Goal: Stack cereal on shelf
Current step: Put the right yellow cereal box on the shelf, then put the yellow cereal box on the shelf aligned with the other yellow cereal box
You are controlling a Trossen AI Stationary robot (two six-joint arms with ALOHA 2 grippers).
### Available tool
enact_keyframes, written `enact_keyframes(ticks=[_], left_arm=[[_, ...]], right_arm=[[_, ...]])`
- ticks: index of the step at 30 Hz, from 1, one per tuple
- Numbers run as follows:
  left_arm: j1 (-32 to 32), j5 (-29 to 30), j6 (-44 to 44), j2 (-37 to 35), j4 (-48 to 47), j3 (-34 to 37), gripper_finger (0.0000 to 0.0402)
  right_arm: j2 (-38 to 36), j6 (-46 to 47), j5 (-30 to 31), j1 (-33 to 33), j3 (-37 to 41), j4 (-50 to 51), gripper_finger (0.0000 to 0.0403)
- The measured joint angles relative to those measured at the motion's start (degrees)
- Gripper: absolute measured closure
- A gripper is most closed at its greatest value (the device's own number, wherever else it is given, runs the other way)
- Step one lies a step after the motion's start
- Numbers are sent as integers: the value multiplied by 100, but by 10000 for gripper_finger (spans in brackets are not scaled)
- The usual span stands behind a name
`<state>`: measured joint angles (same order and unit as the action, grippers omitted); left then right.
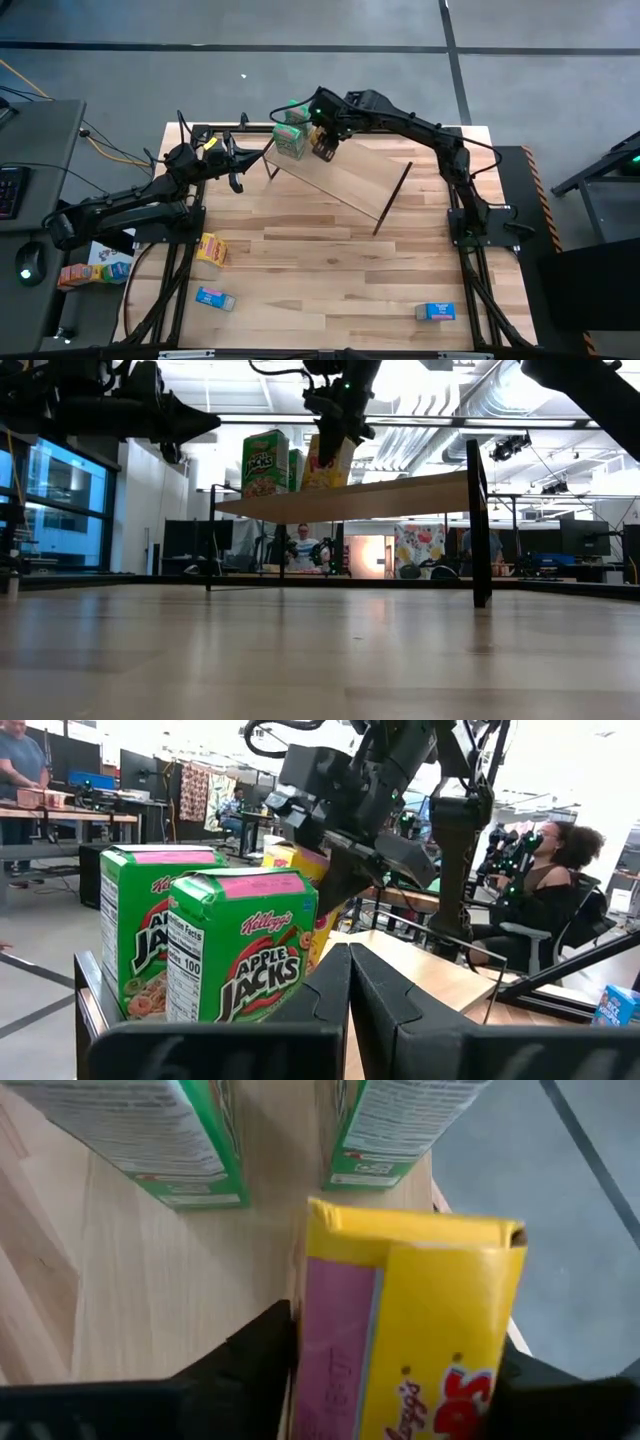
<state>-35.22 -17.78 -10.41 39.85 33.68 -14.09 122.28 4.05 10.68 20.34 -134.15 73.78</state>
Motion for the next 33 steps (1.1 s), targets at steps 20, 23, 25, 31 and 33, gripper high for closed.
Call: enact_keyframes(ticks=[20,23,25,31,33], left_arm=[[0,-2,107,-2,1,0,402],[0,-2,105,-1,0,0,402],[0,-4,105,1,-3,0,402],[0,-125,103,-72,-108,-2,401],[0,-214,103,-134,-113,-4,402]], right_arm=[[-550,-176,-81,-11,-83,-62,194],[-783,-144,-234,-22,-83,86,194],[-925,-50,-284,-50,-85,273,194],[-1178,178,-157,-363,-45,1268,194],[-1272,239,-103,-523,124,1445,194]])
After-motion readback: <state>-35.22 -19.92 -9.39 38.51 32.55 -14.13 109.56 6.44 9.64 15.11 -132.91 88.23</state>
